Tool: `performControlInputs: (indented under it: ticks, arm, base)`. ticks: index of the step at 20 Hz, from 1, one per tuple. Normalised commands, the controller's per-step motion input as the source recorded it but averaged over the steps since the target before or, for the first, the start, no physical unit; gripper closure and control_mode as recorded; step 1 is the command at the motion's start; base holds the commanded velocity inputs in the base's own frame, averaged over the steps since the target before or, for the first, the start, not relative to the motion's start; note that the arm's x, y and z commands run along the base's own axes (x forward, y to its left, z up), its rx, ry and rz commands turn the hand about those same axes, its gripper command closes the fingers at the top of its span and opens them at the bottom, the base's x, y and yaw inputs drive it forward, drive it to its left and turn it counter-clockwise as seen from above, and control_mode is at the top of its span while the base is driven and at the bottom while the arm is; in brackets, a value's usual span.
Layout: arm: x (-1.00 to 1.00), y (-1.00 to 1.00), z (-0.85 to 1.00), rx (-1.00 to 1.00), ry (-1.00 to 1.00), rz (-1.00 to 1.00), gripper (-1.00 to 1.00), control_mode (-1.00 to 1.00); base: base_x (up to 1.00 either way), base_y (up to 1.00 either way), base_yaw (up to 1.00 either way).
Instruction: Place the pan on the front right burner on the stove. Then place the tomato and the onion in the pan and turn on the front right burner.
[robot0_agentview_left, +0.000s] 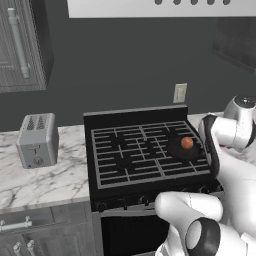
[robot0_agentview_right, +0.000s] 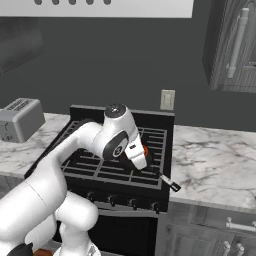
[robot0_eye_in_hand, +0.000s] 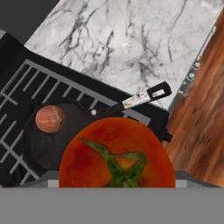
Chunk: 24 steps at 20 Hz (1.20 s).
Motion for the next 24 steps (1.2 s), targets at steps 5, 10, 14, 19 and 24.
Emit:
performControlInputs:
  ticks: [5,10,14,19,24]
  arm:
    - [0.2,0.48,0.0,0.0,0.07,0.21,1.0,-1.0]
    - [0.58,0.24,-0.08,0.0,0.01,0.2,1.0,-1.0]
    - [0.62,0.09,-0.21,0.0,0.02,0.17,1.0,-1.0]
    - [0.29,0.1,-0.36,0.0,0.1,0.11,1.0,-1.0]
    - [0.05,0.04,-0.42,0.0,0.12,0.03,1.0,-1.0]
  base:
    - [0.0,0.0,0.0]
    - [0.0,0.0,0.0]
    - [0.0,0.0,0.0]
    - [0.0,0.0,0.0]
    - [0.0,0.0,0.0]
